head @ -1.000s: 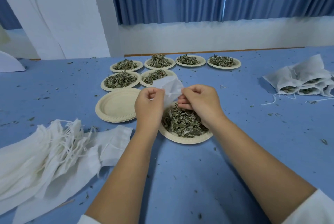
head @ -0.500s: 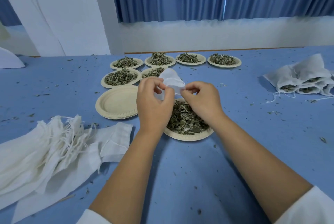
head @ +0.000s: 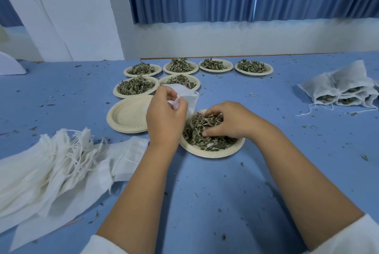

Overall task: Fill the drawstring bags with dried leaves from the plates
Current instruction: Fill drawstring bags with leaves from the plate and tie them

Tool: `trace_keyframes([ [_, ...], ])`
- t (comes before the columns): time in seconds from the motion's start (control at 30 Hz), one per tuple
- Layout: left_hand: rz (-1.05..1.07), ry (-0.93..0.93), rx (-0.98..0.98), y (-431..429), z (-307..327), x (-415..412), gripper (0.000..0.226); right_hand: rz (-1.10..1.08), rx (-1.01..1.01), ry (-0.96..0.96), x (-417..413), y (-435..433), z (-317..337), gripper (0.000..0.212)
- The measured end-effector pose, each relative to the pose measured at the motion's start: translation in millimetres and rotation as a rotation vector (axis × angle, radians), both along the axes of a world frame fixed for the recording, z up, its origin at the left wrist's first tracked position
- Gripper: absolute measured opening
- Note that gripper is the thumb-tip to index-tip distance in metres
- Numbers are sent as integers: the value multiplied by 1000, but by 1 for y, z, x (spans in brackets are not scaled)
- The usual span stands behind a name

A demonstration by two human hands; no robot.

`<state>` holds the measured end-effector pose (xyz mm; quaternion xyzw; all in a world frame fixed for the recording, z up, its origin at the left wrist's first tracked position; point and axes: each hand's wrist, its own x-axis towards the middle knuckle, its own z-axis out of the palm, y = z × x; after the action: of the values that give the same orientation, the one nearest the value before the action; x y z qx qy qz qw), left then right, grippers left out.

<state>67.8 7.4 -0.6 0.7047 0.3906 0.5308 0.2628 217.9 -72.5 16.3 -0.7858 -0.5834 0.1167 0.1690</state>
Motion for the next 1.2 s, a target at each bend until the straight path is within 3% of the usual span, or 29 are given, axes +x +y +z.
trace_keyframes([
  [0.13,-19,172,11,2,-6,0,9,-1,31,-63,-4,3,-3,46],
  [0.3,6,214,-17,5,-6,0,11,-12,102,-54,-3,4,-4,33],
  [0.57,14,116,-106,10,-1,-5,11,-84,362,184,5,-1,8,23],
  [0.73,4,76,-158,10,2,-7,15,-125,384,284,5,-2,11,24],
  [0.9,14,113,-97,6,1,-6,12,-128,454,344,2,-3,13,17],
  [1.2,32,164,55,6,-1,-4,19,-154,644,618,4,-9,20,20],
])
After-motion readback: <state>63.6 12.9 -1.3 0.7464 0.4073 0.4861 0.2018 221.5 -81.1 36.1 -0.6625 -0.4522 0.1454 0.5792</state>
